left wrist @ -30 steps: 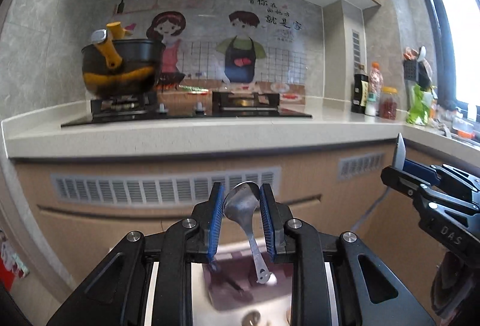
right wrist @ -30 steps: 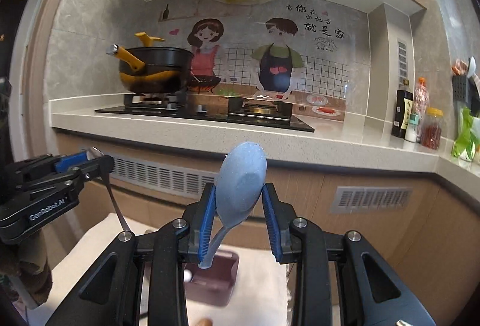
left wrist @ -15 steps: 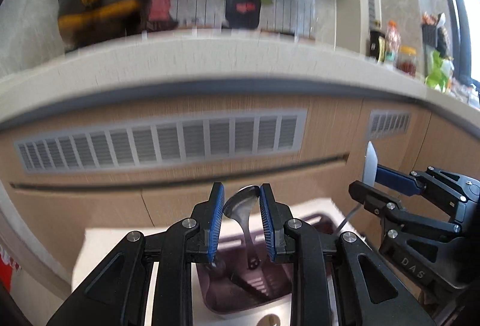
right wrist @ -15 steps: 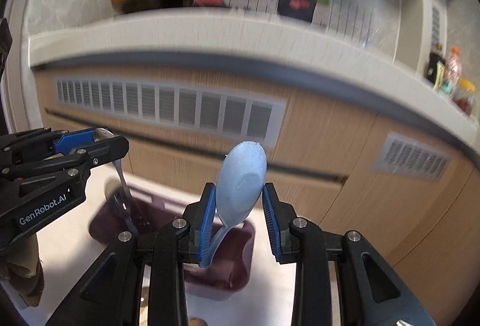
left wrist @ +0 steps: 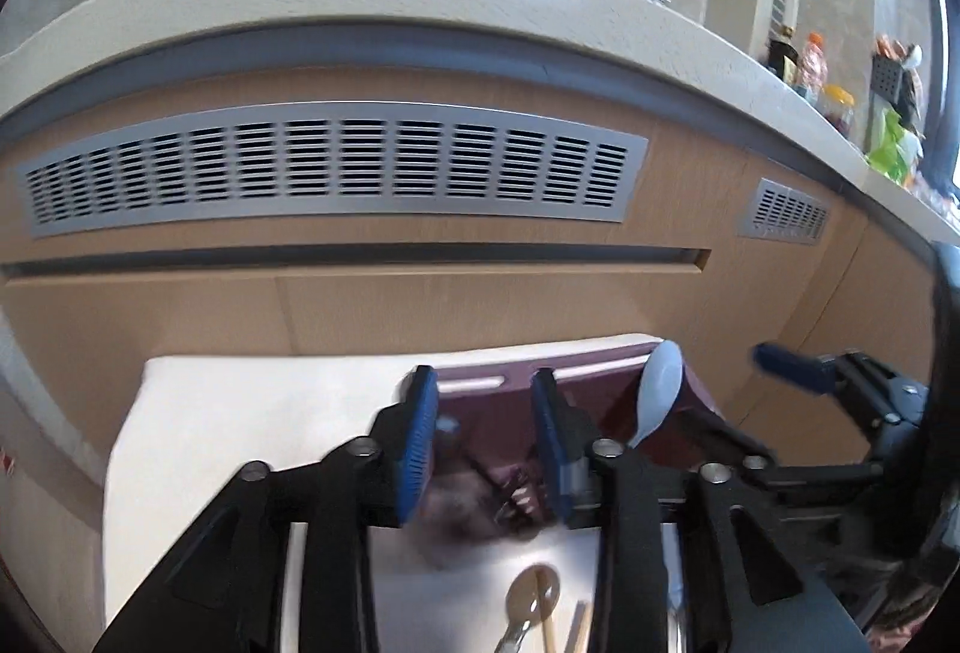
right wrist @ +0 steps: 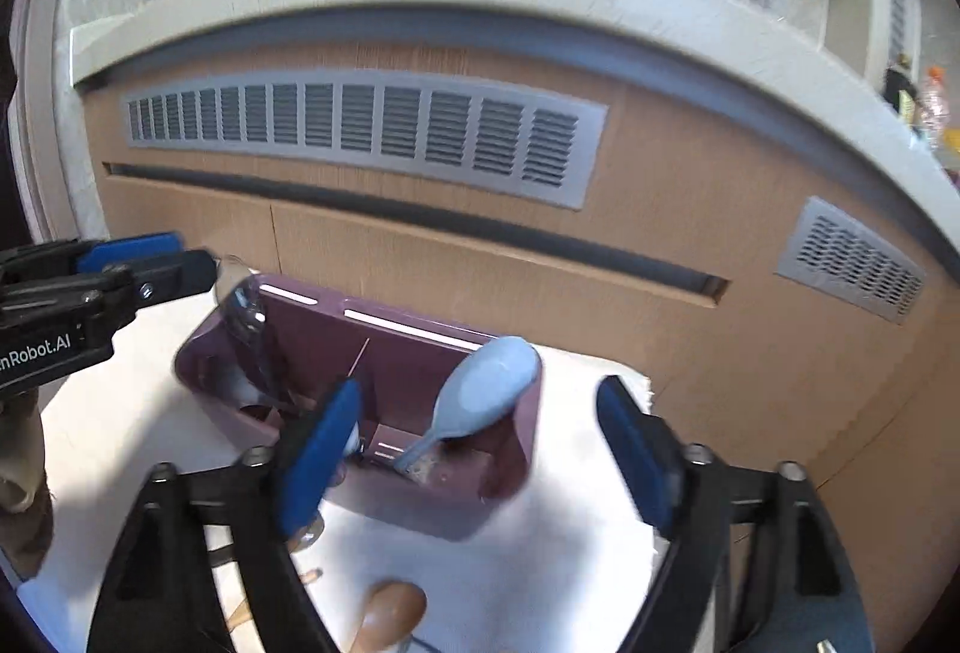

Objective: Organize utensils
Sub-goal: 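Withdraw both grippers from the caddy back over the utensils, then grasp the white plastic spoon with the right gripper while the left gripper approaches the chopsticks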

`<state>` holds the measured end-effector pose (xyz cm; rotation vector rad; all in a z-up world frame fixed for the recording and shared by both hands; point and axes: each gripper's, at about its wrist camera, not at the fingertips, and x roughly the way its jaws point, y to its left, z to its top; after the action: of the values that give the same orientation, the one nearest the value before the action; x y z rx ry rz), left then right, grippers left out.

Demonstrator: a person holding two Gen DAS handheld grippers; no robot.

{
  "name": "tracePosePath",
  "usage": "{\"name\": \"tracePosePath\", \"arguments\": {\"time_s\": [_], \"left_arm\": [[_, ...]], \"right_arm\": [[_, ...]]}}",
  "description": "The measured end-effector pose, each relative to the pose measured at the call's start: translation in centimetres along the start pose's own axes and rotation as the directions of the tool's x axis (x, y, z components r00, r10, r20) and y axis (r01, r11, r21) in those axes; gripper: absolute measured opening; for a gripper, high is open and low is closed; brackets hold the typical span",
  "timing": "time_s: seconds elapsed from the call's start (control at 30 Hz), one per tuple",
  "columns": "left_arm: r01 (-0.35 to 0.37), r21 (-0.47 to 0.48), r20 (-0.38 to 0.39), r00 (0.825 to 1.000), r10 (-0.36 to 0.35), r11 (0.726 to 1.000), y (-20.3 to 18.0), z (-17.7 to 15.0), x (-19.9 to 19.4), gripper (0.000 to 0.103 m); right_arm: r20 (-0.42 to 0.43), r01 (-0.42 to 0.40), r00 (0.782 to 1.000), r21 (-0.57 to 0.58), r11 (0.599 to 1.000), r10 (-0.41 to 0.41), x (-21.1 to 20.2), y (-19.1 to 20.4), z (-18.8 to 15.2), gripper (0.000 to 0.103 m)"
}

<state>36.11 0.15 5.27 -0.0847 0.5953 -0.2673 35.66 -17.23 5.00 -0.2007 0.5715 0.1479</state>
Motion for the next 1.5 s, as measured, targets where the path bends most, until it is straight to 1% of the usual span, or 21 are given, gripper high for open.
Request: {"name": "tracePosePath", "arguments": {"time_s": [0.03, 0.1, 0.17, 0.23, 0.37, 0.47, 0.53, 0.57, 0.6, 0.63, 0.67, 0.7, 0.73, 0.8, 0.87, 1.07, 1.13, 1.17, 1.2, 1.33, 1.5], "left_arm": [[-0.014, -0.008, 0.002, 1.000, 0.014, 1.000, 0.2, -0.5, -0.8, 0.048], [-0.032, -0.015, 0.006, 0.999, 0.032, 0.999, 0.6, -1.6, -2.0, 0.051], [-0.052, -0.007, -0.002, 0.999, 0.052, 0.999, 0.7, -3.2, -3.1, 0.055], [-0.068, -0.006, -0.026, 0.997, 0.068, 0.998, 0.8, -5.3, -3.9, 0.058], [-0.072, -0.009, -0.102, 0.992, 0.071, 0.997, 0.6, -9.2, -4.7, 0.060], [-0.079, -0.016, -0.148, 0.986, 0.076, 0.997, 0.6, -12.0, -5.4, 0.063], [-0.080, -0.025, -0.170, 0.983, 0.074, 0.996, 0.6, -13.4, -5.9, 0.065], [-0.079, -0.027, -0.176, 0.982, 0.073, 0.996, 0.5, -13.9, -6.0, 0.066], [-0.080, -0.026, -0.177, 0.981, 0.074, 0.996, 0.4, -14.3, -6.2, 0.066], [-0.085, -0.018, -0.176, 0.981, 0.081, 0.996, 0.3, -14.8, -6.4, 0.067], [-0.092, -0.008, -0.175, 0.981, 0.089, 0.996, 0.1, -15.1, -6.6, 0.068], [-0.097, 0.002, -0.176, 0.980, 0.096, 0.995, 0.0, -15.5, -6.8, 0.068], [-0.095, 0.004, -0.178, 0.980, 0.095, 0.995, 0.0, -15.7, -6.9, 0.068], [-0.090, -0.002, -0.184, 0.979, 0.088, 0.996, 0.2, -15.8, -7.1, 0.069], [-0.094, -0.011, -0.186, 0.978, 0.091, 0.995, 0.5, -15.9, -7.2, 0.069], [-0.096, -0.026, -0.206, 0.975, 0.088, 0.995, 0.6, -16.2, -6.8, 0.070], [-0.091, -0.020, -0.212, 0.974, 0.085, 0.996, 0.3, -16.2, -6.6, 0.070], [-0.089, -0.015, -0.216, 0.973, 0.084, 0.996, 0.1, -16.3, -6.5, 0.070], [-0.089, -0.012, -0.217, 0.972, 0.084, 0.996, 0.0, -16.3, -6.5, 0.070], [-0.086, 0.008, -0.224, 0.971, 0.085, 0.996, -0.7, -16.3, -6.6, 0.070], [-0.072, 0.033, -0.236, 0.969, 0.078, 0.997, -1.6, -16.1, -6.3, 0.070]], "right_arm": [[0.006, 0.002, 1.000, 0.004, 1.000, -0.002, -0.9, -0.1, -0.4, 0.087], [0.005, 0.007, 1.000, 0.006, 1.000, -0.007, -2.2, -0.1, -1.3, 0.098], [-0.006, 0.020, 1.000, 0.004, 1.000, -0.020, -3.1, 0.1, -2.5, 0.102], [-0.038, 0.031, 0.999, -0.008, 0.999, -0.031, -3.3, 0.5, -4.1, 0.102], [-0.113, 0.039, 0.993, -0.001, 0.999, -0.038, -3.3, 1.0, -7.5, 0.102], [-0.167, 0.021, 0.986, 0.042, 0.999, -0.014, -3.5, 1.3, -10.1, 0.102], [-0.195, 0.029, 0.981, 0.071, 0.997, -0.015, -3.0, 1.5, -11.5, 0.101], [-0.206, 0.050, 0.978, 0.078, 0.996, -0.033, -2.8, 1.6, -12.2, 0.097], [-0.218, 0.068, 0.975, 0.081, 0.994, -0.049, -2.5, 1.8, -12.6, 0.086], [-0.243, 0.079, 0.968, 0.092, 0.993, -0.054, -2.0, 2.0, -13.2, 0.079], [-0.264, 0.077, 0.963, 0.106, 0.991, -0.046, -1.5, 2.0, -13.4, 0.066], [-0.292, 0.070, 0.956, 0.135, 0.988, -0.028, -0.9, 1.8, -13.8, 0.055], [-0.317, 0.066, 0.948, 0.168, 0.984, -0.009, -0.3, 1.5, -14.2, 0.053], [-0.345, 0.082, 0.939, 0.208, 0.975, -0.005, 0.4, 1.1, -14.6, 0.051], [-0.347, 0.091, 0.938, 0.227, 0.970, -0.007, 0.7, 0.9, -14.7, 0.051], [-0.346, 0.118, 0.937, 0.178, 0.977, -0.050, 0.8, 2.1, -14.9, 0.052], [-0.338, 0.112, 0.940, 0.165, 0.980, -0.051, 0.7, 2.6, -15.0, 0.046], [-0.337, 0.088, 0.941, 0.167, 0.982, -0.027, 0.6, 2.8, -15.0, 0.030], [-0.337, 0.065, 0.941, 0.172, 0.983, -0.003, 0.4, 2.9, -15.0, 0.031], [-0.317, 0.049, 0.948, 0.176, 0.983, 0.009, -0.8, 2.7, -15.0, 0.030], [-0.252, 0.036, 0.968, 0.202, 0.979, 0.016, -3.7, 1.4, -15.1, 0.030]]}}
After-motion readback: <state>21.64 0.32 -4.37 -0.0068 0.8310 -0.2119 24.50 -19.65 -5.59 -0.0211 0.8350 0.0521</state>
